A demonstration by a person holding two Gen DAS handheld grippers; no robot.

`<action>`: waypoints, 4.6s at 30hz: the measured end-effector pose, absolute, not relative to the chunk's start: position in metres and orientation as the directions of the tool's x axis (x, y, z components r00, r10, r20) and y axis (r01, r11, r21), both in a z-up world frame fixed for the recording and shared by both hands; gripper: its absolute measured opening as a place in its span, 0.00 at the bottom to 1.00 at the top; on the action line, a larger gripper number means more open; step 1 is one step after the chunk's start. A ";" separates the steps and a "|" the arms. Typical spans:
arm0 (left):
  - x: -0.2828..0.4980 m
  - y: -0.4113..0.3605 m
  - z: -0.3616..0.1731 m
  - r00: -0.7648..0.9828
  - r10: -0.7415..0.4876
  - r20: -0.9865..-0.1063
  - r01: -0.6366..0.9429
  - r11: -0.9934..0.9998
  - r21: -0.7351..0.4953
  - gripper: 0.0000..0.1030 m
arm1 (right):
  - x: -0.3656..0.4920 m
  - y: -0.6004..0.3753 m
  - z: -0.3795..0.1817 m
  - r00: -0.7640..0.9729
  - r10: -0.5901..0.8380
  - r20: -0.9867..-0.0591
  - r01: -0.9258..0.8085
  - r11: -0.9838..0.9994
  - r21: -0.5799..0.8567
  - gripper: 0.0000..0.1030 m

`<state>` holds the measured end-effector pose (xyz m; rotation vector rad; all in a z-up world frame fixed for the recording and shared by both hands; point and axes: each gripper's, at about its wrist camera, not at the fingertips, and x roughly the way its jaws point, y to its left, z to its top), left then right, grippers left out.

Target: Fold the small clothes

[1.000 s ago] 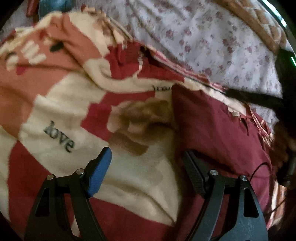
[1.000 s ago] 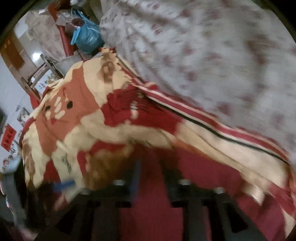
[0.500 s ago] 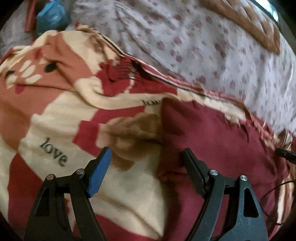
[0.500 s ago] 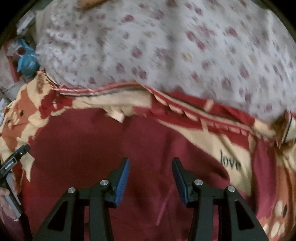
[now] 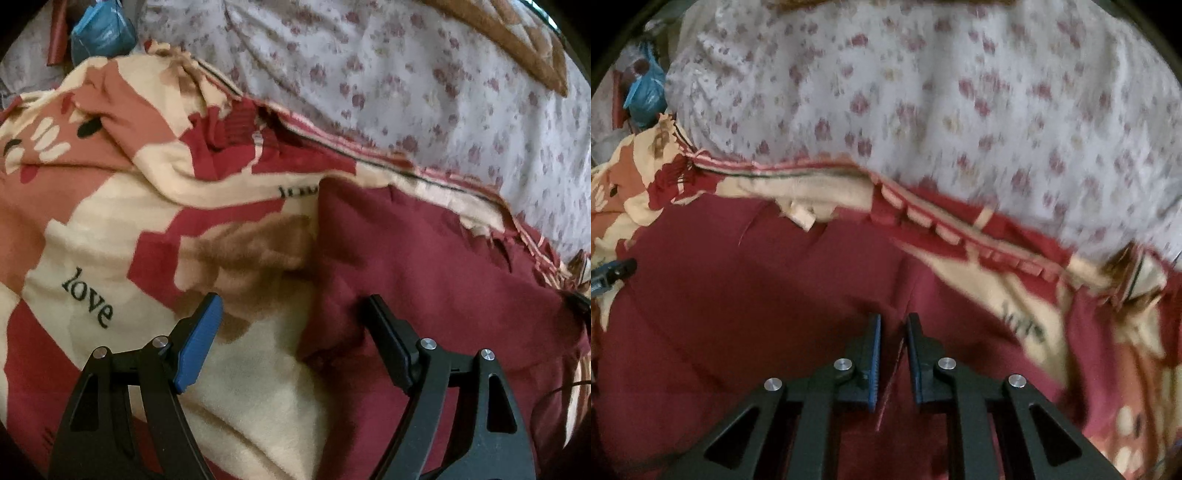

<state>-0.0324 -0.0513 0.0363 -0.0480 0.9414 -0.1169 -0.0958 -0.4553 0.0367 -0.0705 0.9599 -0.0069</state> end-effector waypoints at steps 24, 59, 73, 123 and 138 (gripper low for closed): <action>-0.050 -0.079 0.044 0.608 -0.102 -0.788 0.150 0.989 -0.013 0.78 | -0.129 -0.439 0.019 0.547 0.081 -0.833 0.013 0.994 0.105 0.43; -0.065 -0.091 0.059 0.630 -0.249 -0.736 0.204 0.967 -0.153 0.78 | -0.236 -0.578 0.040 0.589 0.033 -0.808 0.332 0.901 0.278 0.47; -0.063 -0.099 0.052 0.635 -0.211 -0.743 0.209 0.973 -0.098 0.78 | -0.108 -0.652 0.001 0.403 -0.114 -0.908 0.467 0.879 0.097 0.47; -0.066 -0.034 0.091 0.737 -0.210 -0.642 0.070 0.969 -0.236 0.78 | -0.123 -0.308 0.159 0.322 0.611 -0.723 -0.571 0.735 0.367 0.07; -0.045 -0.041 0.083 0.696 -0.239 -0.677 0.089 0.964 -0.249 0.78 | 0.021 -0.288 0.019 0.262 0.364 -0.894 -0.395 0.885 0.245 0.07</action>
